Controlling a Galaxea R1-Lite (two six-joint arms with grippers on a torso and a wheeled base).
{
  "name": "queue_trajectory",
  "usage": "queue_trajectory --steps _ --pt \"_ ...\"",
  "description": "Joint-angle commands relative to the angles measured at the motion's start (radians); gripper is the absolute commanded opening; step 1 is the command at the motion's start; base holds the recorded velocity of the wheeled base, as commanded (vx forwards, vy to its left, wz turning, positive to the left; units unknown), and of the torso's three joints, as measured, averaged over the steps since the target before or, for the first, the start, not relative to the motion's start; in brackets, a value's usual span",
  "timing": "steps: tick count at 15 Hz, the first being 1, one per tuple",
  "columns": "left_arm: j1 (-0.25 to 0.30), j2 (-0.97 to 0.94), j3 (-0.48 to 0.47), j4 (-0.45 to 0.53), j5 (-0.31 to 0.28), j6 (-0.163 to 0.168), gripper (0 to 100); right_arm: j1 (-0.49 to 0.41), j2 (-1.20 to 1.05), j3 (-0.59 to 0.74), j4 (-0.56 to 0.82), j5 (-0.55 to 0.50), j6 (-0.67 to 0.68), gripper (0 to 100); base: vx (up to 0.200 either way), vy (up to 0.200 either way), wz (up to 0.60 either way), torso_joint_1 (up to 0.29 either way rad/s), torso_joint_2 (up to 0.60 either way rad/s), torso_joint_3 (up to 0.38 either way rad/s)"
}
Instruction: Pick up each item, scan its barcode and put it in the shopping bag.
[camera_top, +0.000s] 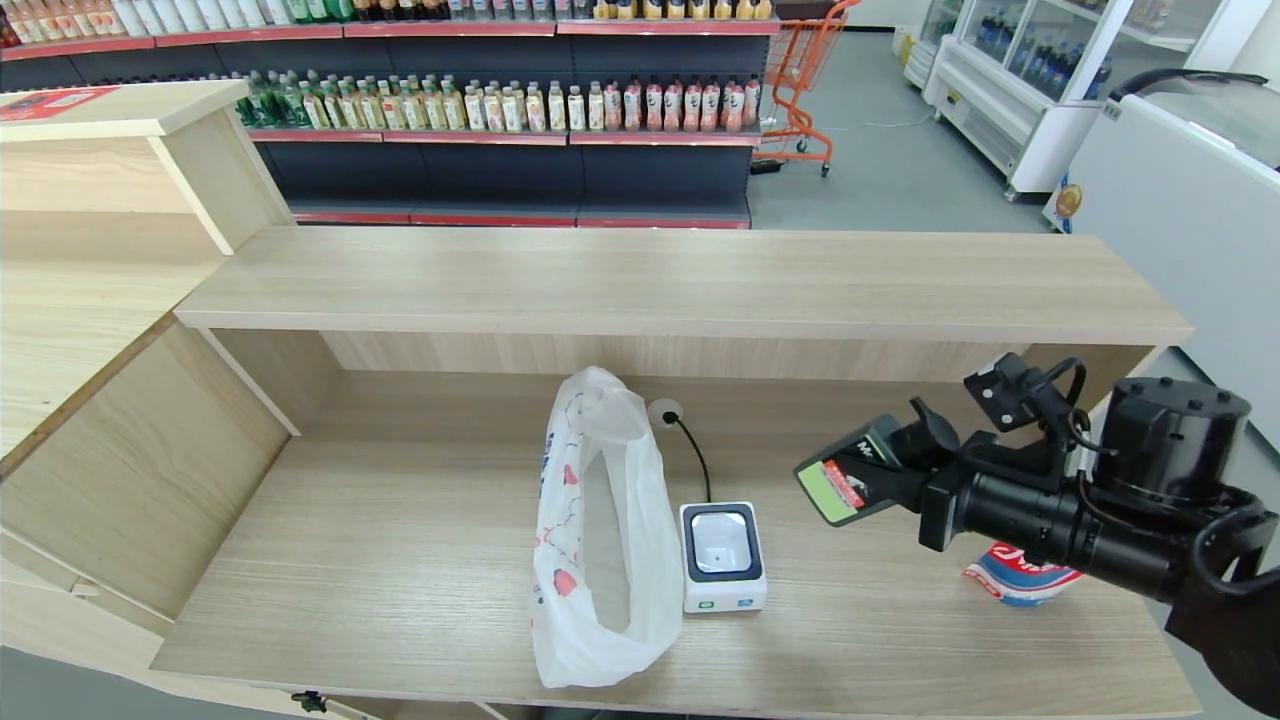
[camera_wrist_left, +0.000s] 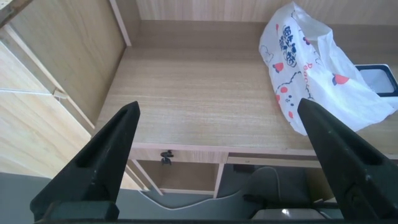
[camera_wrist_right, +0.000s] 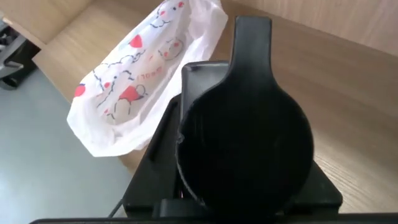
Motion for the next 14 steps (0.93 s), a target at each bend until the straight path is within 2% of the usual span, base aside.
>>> queue_trajectory --steps 1,5,11,14 --pt "0.002 0.002 0.0 0.0 0.0 0.0 100 0.044 0.016 0.002 -0.002 0.003 0.001 0 0.0 0.0 0.0 0.0 0.0 0.0" --pt "0.0 0.0 0.0 0.0 0.0 -0.001 100 0.093 0.065 -0.038 -0.002 0.019 0.009 0 0.0 0.0 0.0 0.0 0.0 0.0" --pt "0.0 0.0 0.0 0.0 0.0 -0.001 100 0.203 0.184 -0.081 -0.012 0.014 0.009 0 0.0 0.2 0.0 0.007 0.01 0.001" --pt "0.0 0.002 0.0 0.0 0.0 -0.001 100 0.217 0.269 -0.086 -0.023 0.006 0.005 0 0.0 0.0 0.0 0.0 0.0 0.0"
